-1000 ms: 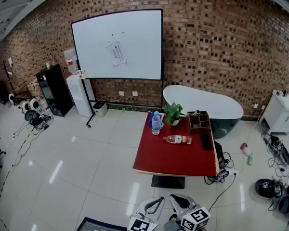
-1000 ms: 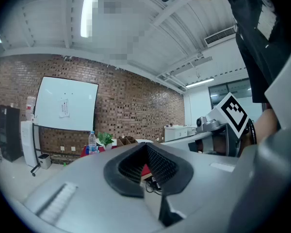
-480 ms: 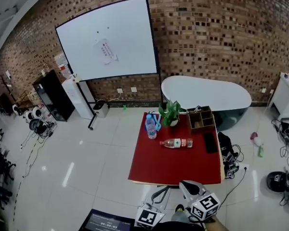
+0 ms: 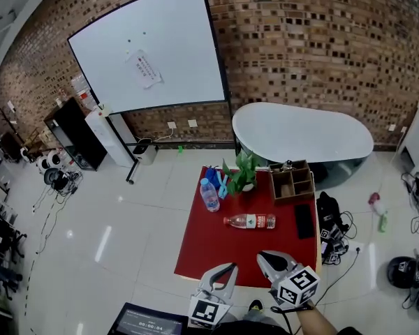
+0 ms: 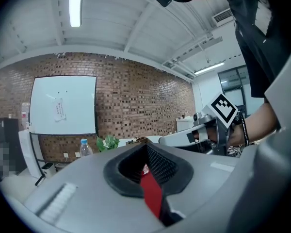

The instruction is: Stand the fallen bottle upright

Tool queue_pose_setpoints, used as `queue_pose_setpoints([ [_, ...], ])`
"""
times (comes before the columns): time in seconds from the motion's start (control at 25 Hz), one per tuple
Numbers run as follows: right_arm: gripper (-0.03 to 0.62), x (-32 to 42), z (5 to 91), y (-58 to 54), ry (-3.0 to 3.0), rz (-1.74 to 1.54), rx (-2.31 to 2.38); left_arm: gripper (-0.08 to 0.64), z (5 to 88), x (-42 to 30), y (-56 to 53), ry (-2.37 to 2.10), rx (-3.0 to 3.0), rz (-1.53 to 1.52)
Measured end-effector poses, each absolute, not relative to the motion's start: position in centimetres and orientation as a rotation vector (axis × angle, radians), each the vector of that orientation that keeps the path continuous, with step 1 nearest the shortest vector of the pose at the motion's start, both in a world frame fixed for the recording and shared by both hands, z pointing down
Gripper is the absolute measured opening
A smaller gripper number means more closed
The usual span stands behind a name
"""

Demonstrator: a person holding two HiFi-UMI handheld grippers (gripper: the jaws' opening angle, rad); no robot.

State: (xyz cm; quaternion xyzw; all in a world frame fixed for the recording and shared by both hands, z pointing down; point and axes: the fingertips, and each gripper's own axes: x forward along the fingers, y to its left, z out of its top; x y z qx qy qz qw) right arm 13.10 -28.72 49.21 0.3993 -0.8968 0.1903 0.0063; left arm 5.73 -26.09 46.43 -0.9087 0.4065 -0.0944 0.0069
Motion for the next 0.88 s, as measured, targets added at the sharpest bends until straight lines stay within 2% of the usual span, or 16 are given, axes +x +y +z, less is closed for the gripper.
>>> queue_pose_setpoints([
  [0.4,0.009,10.2,48.1,-32.1,-2.782,0.524,1.316,0.002,45.9,2.9,-30.1,1.291,-2.878,-0.289],
  [0.68,0.012,11.4,48.3,-35.2,-2.679,0.348,1.391,0.002,44.8,6.9,-37.3,1.109,-2.812,-0.240],
  [0.72,0.025,11.4,49.0,-35.9,-2.640,0.281,1.339,0.002,44.7,7.3,-38.0,1.099,-2.814,-0.240],
  [0.84,0.203,10.7,51.7,-38.9,-2.458,0.004,1.056,0.002,44.8,7.8,-39.2,1.080,-2.823,-0.230],
  [0.88,0.239,10.4,52.9,-40.2,-2.385,-0.070,0.950,0.002,45.0,7.8,-39.3,1.080,-2.821,-0.231],
])
